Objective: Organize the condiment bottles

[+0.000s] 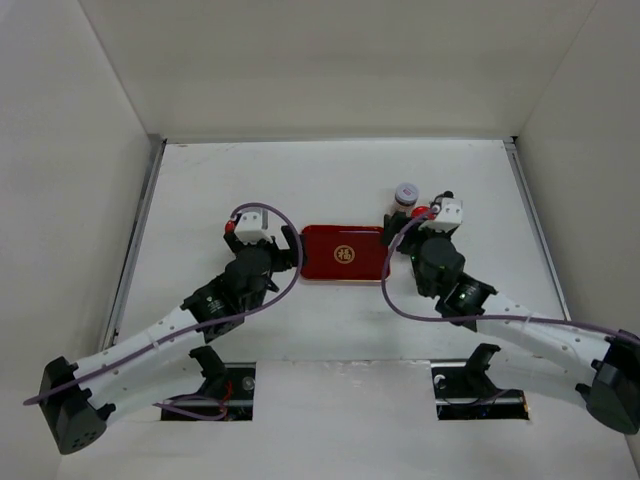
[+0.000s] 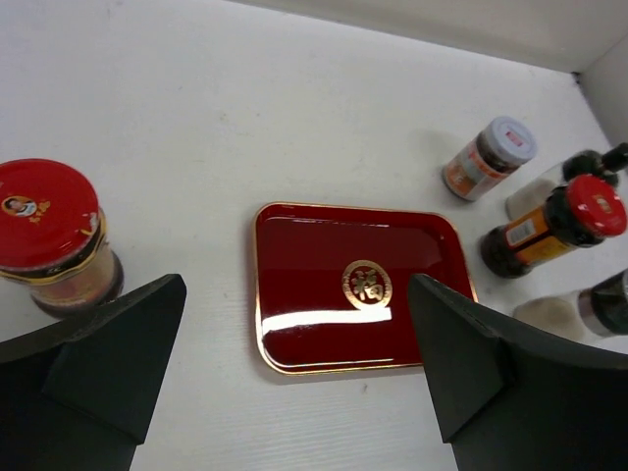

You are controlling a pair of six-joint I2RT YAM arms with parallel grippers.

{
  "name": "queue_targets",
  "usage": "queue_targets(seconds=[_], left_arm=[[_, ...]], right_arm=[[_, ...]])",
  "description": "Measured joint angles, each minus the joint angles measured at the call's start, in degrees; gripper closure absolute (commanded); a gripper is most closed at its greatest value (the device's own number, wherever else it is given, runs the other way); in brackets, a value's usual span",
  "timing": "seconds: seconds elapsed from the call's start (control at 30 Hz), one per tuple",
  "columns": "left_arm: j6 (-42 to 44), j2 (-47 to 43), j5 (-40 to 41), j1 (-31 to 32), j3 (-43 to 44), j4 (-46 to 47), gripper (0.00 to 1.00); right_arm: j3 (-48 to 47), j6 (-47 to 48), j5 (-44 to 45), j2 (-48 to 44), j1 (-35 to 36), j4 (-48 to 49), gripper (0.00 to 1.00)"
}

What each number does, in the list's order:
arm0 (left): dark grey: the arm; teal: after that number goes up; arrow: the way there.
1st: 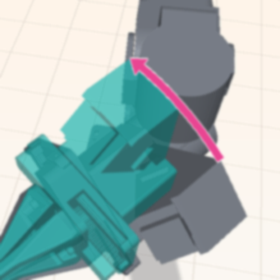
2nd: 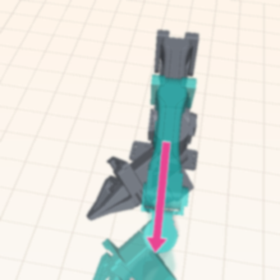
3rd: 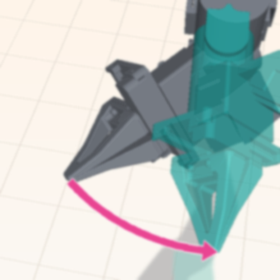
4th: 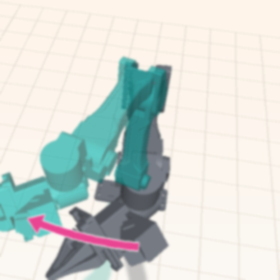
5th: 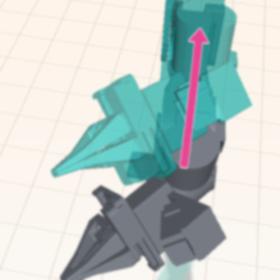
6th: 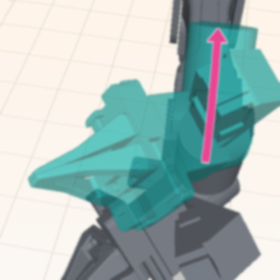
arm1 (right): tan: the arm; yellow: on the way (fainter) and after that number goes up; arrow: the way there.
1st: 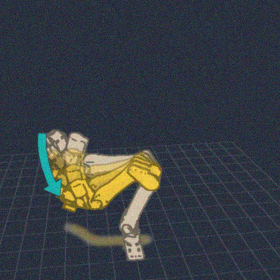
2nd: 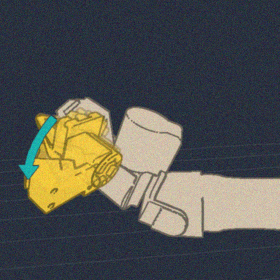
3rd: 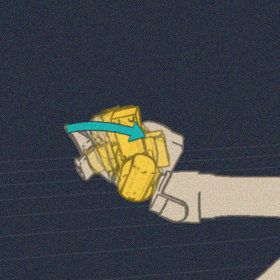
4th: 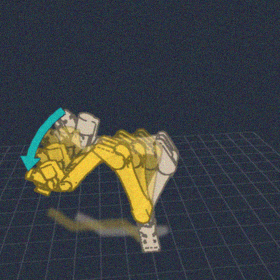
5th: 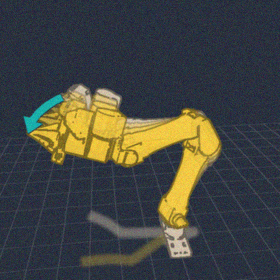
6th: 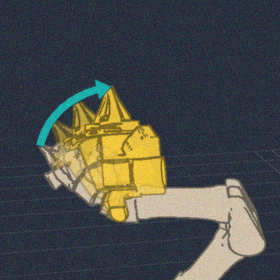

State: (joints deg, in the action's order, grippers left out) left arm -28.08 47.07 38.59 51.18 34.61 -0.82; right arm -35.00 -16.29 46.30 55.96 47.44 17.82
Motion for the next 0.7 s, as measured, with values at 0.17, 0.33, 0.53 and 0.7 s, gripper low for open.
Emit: queue_targets(seconds=[0.17,0.33,0.53,0.7], left_arm=[[0.3,0.6,2.3,-2.3,0.0,-1.9,0.0],[2.2,0.6,7.9,-3.4,0.0,-0.8,0.0],[3.9,0.0,13.3,-5.5,-1.7,3.8,0.49],[4.5,-1.0,15.1,-11.0,-3.5,4.9,0.19]], right_arm=[[2.8,1.9,-1.4,2.6,1.6,0.9,0.0],[5.2,2.6,-5.3,-0.6,0.1,3.0,0.48],[6.0,0.0,-8.9,-3.4,-3.9,3.2,0.82],[5.9,-1.5,-10.2,-3.7,-3.9,3.2,0.58]])
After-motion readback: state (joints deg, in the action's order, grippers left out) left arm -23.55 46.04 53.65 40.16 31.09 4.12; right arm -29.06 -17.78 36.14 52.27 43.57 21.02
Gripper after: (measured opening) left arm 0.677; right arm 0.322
